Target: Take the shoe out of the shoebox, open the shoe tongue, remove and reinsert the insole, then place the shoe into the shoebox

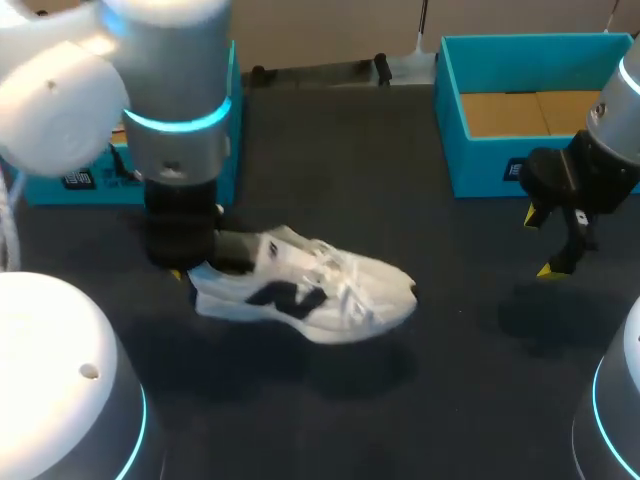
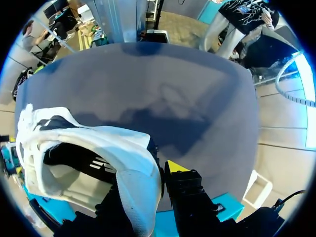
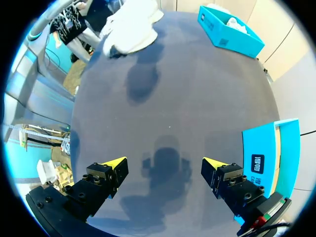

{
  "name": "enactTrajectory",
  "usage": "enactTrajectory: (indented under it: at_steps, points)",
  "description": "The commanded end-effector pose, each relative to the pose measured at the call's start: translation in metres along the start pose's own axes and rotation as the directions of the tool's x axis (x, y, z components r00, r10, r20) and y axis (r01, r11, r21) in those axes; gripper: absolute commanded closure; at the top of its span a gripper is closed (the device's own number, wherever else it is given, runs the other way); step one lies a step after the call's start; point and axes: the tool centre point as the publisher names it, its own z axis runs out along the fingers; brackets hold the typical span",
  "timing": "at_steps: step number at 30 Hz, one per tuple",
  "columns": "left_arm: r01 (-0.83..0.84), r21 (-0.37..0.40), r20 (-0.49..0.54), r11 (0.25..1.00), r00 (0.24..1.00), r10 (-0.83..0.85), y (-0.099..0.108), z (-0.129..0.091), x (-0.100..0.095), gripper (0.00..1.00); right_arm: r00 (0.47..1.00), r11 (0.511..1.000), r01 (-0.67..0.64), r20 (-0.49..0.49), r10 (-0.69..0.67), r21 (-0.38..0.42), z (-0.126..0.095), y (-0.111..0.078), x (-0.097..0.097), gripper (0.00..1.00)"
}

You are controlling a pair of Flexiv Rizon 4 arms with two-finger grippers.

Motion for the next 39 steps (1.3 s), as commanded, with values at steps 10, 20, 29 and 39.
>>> enactTrajectory:
  at_steps: [10, 20, 29, 39]
  points:
    - [-0.046, -0.017, -0.007, 0.999, 0.999, 0.046, 0.005, 0.059, -0.068, 1.0, 1.0, 1.0, -0.001, 0.001, 0.001, 0.001, 0.0, 0.0, 0.001, 0.0]
    - [-0.045, -0.025, -0.01, 0.999, 0.999, 0.044, 0.008, 0.081, -0.091, 1.0, 1.0, 1.0, -0.001, 0.001, 0.001, 0.001, 0.0, 0.0, 0.001, 0.0]
    - [-0.042, -0.03, 0.0, 0.999, 0.999, 0.042, 0.01, 0.098, -0.106, 1.0, 1.0, 1.0, -0.001, 0.001, 0.001, 0.001, 0.0, 0.0, 0.001, 0.0]
    - [-0.022, -0.026, 0.004, 0.999, 1.0, 0.022, 0.019, 0.117, -0.118, 1.0, 1.0, 1.0, -0.001, 0.001, 0.001, 0.001, 0.0, 0.0, 0.001, 0.0]
